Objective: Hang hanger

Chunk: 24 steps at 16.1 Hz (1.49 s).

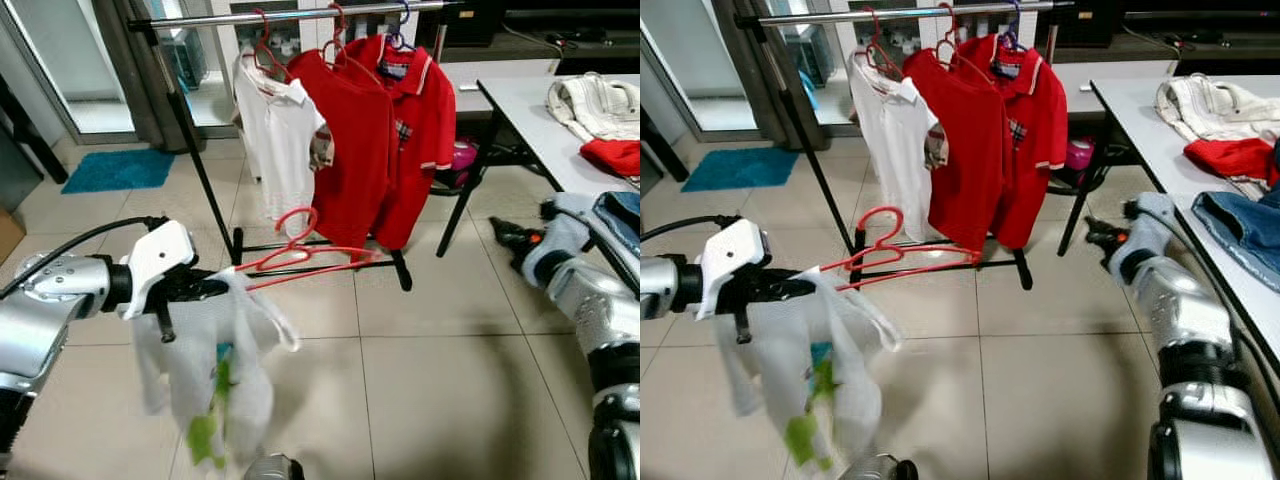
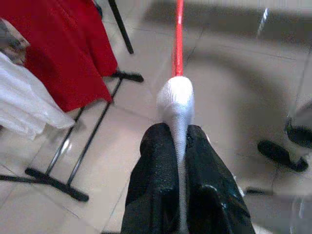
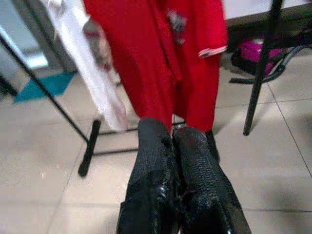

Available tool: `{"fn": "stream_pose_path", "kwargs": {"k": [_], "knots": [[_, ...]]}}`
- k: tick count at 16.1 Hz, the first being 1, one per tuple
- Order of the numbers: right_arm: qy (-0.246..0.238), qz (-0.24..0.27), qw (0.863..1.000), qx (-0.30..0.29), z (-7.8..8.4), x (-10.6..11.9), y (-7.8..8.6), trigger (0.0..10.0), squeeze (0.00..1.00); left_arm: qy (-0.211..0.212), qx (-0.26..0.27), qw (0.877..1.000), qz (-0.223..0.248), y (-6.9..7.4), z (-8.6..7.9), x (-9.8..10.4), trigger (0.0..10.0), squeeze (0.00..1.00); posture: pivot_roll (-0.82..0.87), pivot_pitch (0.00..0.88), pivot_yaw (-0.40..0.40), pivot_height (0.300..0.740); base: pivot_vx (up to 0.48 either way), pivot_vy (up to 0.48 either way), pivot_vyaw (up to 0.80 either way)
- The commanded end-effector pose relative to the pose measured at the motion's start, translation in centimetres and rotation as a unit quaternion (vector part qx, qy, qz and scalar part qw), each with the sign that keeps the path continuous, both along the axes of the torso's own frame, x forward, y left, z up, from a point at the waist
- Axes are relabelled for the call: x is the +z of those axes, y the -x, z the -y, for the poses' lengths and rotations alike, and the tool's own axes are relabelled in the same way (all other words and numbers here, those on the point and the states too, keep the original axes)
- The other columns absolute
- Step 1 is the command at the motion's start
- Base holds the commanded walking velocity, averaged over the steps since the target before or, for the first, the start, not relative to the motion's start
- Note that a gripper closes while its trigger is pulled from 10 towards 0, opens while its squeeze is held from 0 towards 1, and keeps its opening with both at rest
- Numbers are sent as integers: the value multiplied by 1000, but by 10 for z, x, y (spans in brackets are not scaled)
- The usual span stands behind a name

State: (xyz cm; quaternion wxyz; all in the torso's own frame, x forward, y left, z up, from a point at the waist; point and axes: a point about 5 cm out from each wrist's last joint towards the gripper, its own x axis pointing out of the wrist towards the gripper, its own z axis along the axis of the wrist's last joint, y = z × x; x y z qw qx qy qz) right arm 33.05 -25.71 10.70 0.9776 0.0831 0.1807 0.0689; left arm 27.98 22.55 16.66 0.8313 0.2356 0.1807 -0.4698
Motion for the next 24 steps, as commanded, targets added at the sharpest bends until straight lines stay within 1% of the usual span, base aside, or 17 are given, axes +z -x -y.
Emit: {"fn": "stream_pose_path", "kwargs": {"k": [1,2,3,5,6,7,9,10,11,14,15,16,17,19,22,24], "knots": [[1,-30,999,21,-14,-15,5,10000,247,13,4,999,36,-8,3,14,0,0,22,0,94,740,0,0,0],[-1,-34,999,28,-18,-18,6,10000,969,20,1,999,39,-10,6,16,0,0,22,0,94,740,0,0,0],[-4,-38,998,41,-24,-21,8,10000,1000,29,-2,999,42,-12,9,18,0,0,19,0,99,740,0,0,0],[-7,-49,997,61,-36,-29,12,10000,1000,46,-7,998,50,-17,15,24,0,0,17,0,103,740,0,0,0],[-8,-55,996,63,-37,-32,14,10000,1000,52,-10,997,53,-19,16,28,0,0,17,0,102,740,0,0,0],[-6,-65,995,70,-40,-37,17,10000,1000,71,-15,996,57,-23,17,35,0,0,18,0,102,740,0,0,0],[-12,-68,993,99,-49,-41,21,10000,1000,84,-27,994,58,-25,19,42,0,0,18,0,107,740,0,0,0],[-19,-69,991,114,-54,-41,22,10000,1000,86,-32,994,58,-26,19,44,0,0,18,0,109,740,0,0,0],[-29,-74,984,157,-69,-44,26,10000,1000,85,-39,994,61,-31,22,48,0,0,20,0,113,740,0,0,0],[-35,-80,978,189,-83,-47,30,10000,1000,91,-37,993,66,-38,26,55,0,0,23,0,114,740,0,0,0],[-45,-77,974,210,-95,-44,27,10000,1000,83,-31,994,66,-45,30,58,0,0,14,0,115,740,0,0,0],[-48,-79,968,233,-103,-42,27,10000,1000,68,-25,995,63,-49,31,57,0,0,8,0,120,740,0,0,0],[-49,-83,961,260,-110,-41,28,10000,1000,64,-22,996,60,-51,31,56,0,0,3,0,122,740,0,0,0],[-44,-87,957,274,-115,-41,29,10000,1000,68,-27,996,54,-52,34,57,0,0,2,0,124,740,0,0,0],[-18,-104,960,259,-124,-52,27,10000,1000,72,-38,996,42,-52,36,59,0,0,8,0,122,740,0,0,0],[-17,-106,963,249,-132,-52,23,10000,1000,70,-37,996,36,-52,35,58,0,0,9,0,125,740,0,0,0]]}}
